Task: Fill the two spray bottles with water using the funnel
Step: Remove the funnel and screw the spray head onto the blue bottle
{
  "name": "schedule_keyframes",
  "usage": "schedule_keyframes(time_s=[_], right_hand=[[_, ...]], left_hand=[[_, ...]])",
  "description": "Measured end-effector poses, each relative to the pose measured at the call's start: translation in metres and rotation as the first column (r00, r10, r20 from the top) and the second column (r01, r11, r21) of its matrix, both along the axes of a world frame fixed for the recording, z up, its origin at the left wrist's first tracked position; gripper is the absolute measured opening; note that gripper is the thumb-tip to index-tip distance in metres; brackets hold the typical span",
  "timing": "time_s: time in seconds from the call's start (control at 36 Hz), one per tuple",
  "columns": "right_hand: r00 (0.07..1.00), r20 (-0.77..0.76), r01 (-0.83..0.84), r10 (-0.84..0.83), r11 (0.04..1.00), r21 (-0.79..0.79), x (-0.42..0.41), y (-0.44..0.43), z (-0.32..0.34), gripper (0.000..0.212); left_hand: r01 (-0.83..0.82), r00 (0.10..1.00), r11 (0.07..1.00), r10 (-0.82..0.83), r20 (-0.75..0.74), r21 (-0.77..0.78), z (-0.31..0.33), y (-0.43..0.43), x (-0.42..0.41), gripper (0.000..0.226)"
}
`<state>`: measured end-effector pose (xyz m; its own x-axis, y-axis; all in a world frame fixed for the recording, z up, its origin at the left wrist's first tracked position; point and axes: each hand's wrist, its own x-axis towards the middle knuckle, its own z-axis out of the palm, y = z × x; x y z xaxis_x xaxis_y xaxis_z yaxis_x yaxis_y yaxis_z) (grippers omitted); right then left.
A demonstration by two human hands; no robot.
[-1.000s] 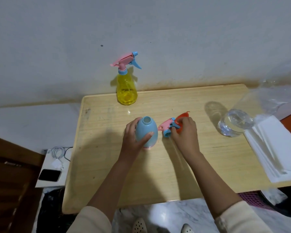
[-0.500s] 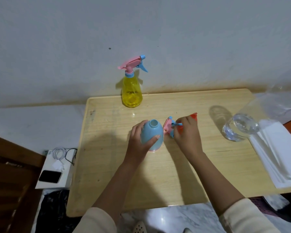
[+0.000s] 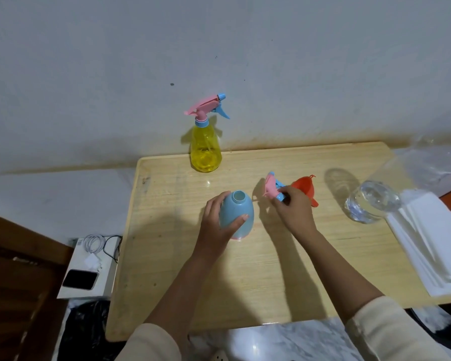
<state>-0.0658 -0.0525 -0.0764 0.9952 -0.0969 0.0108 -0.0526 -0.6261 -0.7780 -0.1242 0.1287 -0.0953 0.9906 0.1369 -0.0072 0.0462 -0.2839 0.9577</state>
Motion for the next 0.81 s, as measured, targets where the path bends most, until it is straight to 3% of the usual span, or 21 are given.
schedule_keyframes(time_s=[0.14,0.31,0.47,0.64,0.81], right_hand=[[0.997,0.060,0.008,-0.040,0.889,0.459,-0.006,0.008,0.052,0.021],[0.974,0.225,-0.134,-0.036,0.711,0.690,-0.007,0.033,0.111,0.020],[0.944,0.331,-0.272,0.009,0.589,0.761,-0.008,0.052,0.143,0.015],[0.926,0.375,-0.314,0.049,0.654,0.688,-0.011,0.062,0.147,0.016],[0.942,0.318,-0.296,0.107,0.714,0.635,-0.014,0.066,0.115,0.014]], left_hand=[[-0.009,1.000,0.998,0.008,-0.018,-0.067,0.001,-0.002,-0.001,0.071],[-0.007,1.000,0.997,0.006,-0.013,-0.076,-0.004,-0.001,-0.001,0.068],[0.018,1.000,0.997,-0.019,-0.006,-0.075,-0.003,-0.001,-0.002,0.070],[0.005,1.000,0.997,-0.005,0.002,-0.075,0.000,-0.002,-0.001,0.057],[0.008,1.000,0.997,-0.007,0.012,-0.074,-0.003,-0.002,-0.002,0.069]])
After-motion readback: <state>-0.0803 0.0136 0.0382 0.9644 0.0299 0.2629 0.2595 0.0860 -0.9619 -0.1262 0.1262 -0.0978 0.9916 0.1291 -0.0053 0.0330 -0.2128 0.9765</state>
